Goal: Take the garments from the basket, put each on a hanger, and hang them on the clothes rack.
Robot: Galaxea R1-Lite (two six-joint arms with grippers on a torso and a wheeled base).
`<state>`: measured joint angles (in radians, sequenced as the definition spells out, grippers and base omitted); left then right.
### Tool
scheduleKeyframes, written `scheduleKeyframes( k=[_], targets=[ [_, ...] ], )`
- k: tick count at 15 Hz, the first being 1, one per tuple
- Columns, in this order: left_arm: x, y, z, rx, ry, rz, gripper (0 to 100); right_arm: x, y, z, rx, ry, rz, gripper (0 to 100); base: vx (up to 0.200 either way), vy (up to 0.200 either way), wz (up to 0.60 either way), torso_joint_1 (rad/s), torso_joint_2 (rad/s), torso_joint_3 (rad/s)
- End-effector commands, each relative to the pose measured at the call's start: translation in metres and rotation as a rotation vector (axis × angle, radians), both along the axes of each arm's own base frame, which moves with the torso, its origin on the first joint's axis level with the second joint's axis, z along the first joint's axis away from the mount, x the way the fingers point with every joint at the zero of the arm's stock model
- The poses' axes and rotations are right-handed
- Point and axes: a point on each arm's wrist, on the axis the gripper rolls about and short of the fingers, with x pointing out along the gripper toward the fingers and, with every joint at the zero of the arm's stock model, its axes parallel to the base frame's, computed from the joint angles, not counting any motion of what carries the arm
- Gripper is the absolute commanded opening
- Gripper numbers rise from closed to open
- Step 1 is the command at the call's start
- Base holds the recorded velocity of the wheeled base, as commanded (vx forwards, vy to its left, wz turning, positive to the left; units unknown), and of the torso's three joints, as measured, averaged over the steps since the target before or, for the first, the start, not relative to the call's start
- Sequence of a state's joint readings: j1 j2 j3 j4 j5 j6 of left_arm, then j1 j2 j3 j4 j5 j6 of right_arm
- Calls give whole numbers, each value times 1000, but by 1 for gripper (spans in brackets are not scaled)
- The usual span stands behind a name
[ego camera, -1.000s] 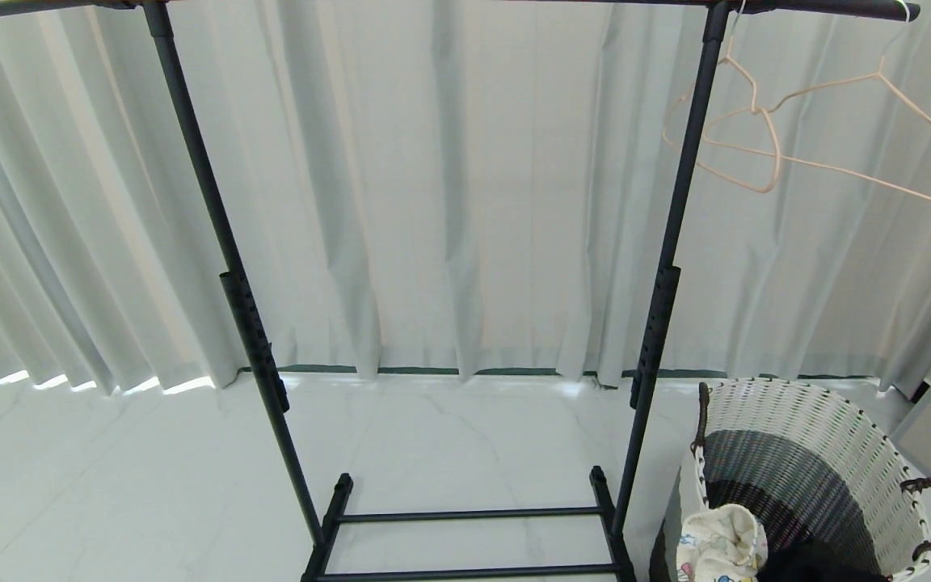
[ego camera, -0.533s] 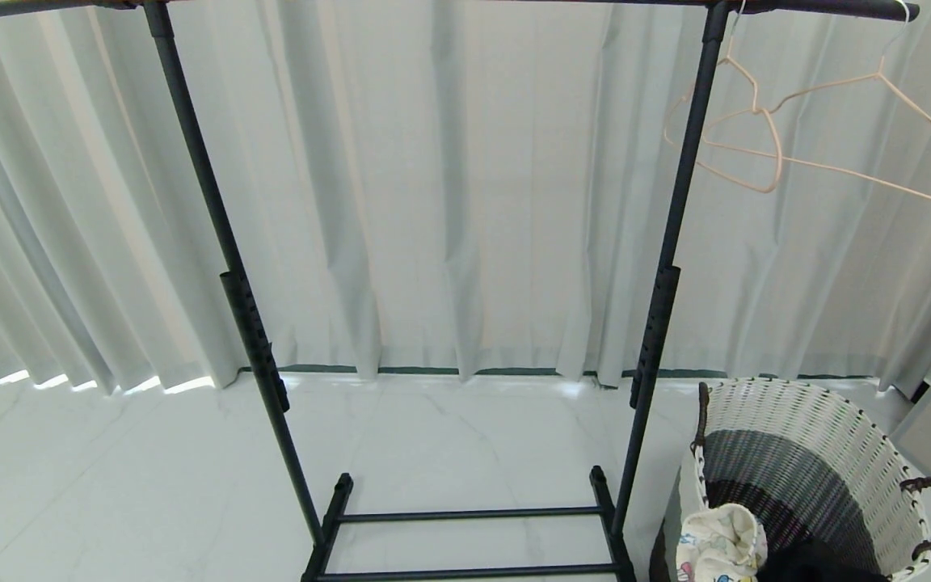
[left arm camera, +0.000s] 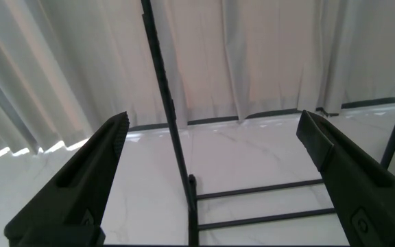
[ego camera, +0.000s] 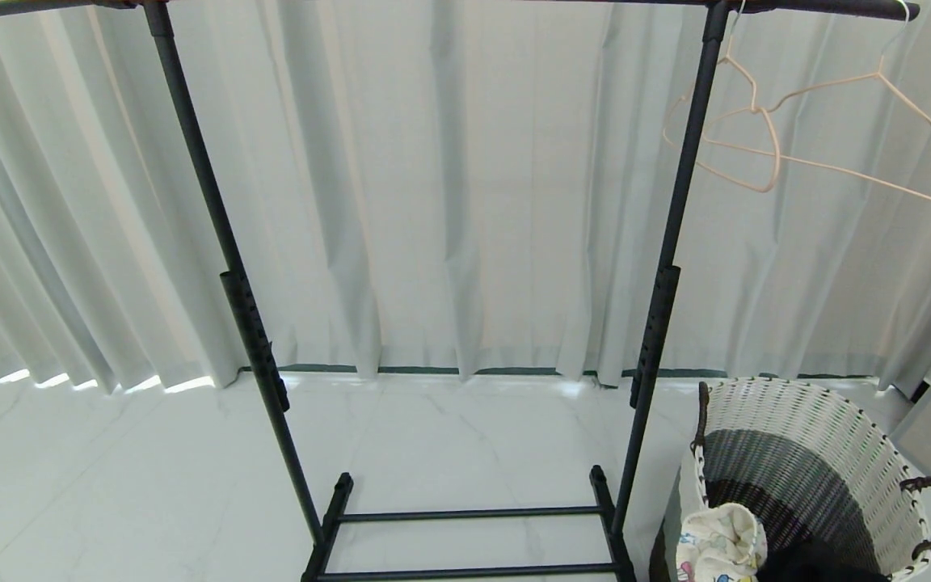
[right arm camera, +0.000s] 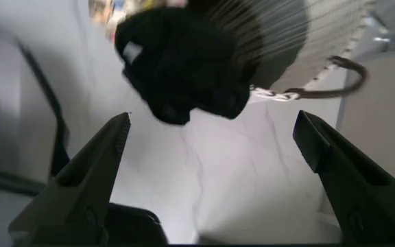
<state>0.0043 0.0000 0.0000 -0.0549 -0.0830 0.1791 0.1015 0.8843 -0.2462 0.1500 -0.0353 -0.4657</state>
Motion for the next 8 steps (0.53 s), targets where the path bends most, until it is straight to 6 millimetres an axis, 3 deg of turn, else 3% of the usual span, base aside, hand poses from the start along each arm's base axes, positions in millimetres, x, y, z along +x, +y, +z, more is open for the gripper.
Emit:
scheduleKeyframes(
  k=[1, 5, 8],
  targets=[
    [0, 0, 0, 0, 0, 1, 100, 42, 5, -21, -63, 225, 104, 100, 0, 0, 0, 0, 0, 0],
    [0, 0, 0, 0, 0, 1, 100, 87, 10, -34, -87, 252, 145, 100, 0, 0, 0, 0, 0, 0],
    [0, 0, 0, 0, 0, 1, 100, 108, 12, -36, -91, 263, 147, 100, 0, 0, 0, 0, 0, 0]
  ],
)
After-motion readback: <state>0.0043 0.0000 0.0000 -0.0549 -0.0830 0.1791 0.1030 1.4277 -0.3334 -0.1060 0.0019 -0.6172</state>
